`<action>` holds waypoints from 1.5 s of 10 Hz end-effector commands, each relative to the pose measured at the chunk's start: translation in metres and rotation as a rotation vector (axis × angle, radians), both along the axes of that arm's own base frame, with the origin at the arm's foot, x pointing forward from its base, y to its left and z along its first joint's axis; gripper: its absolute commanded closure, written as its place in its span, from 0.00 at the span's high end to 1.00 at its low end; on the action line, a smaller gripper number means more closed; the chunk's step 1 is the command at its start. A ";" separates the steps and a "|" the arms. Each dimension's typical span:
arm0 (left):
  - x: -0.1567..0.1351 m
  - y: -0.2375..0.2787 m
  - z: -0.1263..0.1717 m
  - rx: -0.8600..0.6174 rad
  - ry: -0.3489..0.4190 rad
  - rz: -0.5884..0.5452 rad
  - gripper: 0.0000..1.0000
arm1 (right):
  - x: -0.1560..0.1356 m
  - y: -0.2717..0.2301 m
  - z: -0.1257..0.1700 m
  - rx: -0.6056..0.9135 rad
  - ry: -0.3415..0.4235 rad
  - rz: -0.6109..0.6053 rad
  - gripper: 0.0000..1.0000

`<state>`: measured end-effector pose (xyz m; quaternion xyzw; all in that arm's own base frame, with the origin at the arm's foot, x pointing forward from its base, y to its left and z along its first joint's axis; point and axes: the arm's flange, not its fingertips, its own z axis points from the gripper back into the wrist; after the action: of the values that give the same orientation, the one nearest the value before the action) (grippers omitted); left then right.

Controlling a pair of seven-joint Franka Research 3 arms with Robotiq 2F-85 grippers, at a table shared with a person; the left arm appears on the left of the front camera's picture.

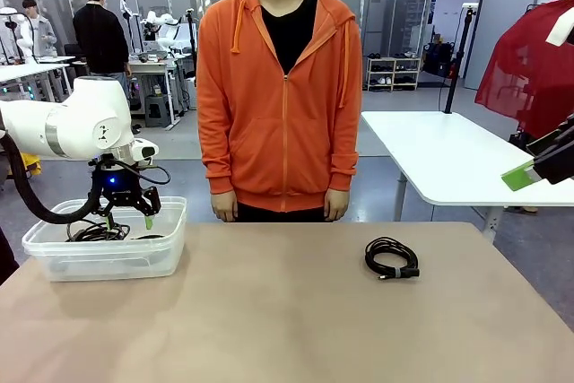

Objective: Organize and store the cables.
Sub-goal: Place the USB Extension Cable into the Organizing box.

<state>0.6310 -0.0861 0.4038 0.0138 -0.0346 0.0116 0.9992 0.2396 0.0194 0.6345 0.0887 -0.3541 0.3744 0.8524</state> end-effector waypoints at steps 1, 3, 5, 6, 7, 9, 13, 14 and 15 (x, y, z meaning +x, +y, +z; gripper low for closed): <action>0.000 0.000 0.000 0.000 0.000 0.000 0.95 | -0.001 -0.002 -0.002 -0.009 0.010 -0.011 1.00; -0.040 -0.004 0.051 -0.023 -0.019 -0.126 0.95 | -0.001 -0.002 -0.002 -0.009 0.010 -0.011 1.00; -0.089 -0.013 0.091 -0.012 0.002 -0.293 0.95 | -0.001 -0.002 -0.002 -0.009 0.010 -0.011 1.00; -0.112 -0.016 0.108 -0.064 0.036 -0.322 1.00 | -0.001 -0.002 -0.002 -0.009 0.010 -0.011 1.00; -0.144 -0.018 0.133 -0.123 0.038 -0.381 1.00 | -0.001 -0.002 -0.002 -0.009 0.010 -0.011 1.00; -0.197 -0.022 0.163 -0.135 -0.023 -0.469 1.00 | -0.001 -0.002 -0.002 -0.009 0.010 -0.011 1.00; -0.292 -0.019 0.184 -0.053 -0.285 -0.599 1.00 | -0.001 -0.002 -0.002 -0.009 0.010 -0.011 1.00; -0.314 -0.021 0.181 -0.032 -0.355 -0.674 1.00 | -0.001 -0.002 -0.002 -0.009 0.010 -0.011 1.00; -0.336 -0.016 0.183 -0.046 -0.406 -0.702 1.00 | -0.001 -0.002 -0.002 -0.009 0.010 -0.011 1.00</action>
<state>0.3143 -0.1097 0.6024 -0.0233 -0.1920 -0.3050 0.9325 0.2397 0.0194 0.6344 0.0887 -0.3540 0.3744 0.8524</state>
